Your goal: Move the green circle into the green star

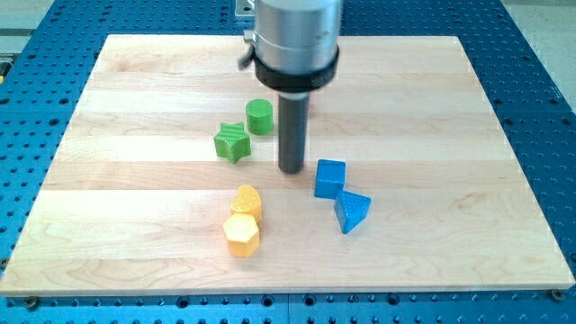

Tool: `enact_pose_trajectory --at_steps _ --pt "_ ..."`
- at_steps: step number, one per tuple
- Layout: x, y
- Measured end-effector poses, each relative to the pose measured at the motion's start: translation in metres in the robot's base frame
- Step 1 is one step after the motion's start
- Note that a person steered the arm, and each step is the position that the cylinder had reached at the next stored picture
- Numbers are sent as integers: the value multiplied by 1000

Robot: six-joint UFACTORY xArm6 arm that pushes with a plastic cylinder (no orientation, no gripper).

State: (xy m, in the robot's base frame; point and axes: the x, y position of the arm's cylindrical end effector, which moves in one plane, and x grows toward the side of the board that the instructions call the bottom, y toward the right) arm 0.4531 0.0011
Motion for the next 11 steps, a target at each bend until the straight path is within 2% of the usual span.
enact_pose_trajectory --at_steps 1,2,3,6,7,8,9,10,11 --pt "31 44" --pt "85 62" --pt "45 13" --pt "-72 8" --pt "-77 -34" --pt "-74 -51" --pt "-94 -45" --pt "-90 -79" --pt "-64 -64"
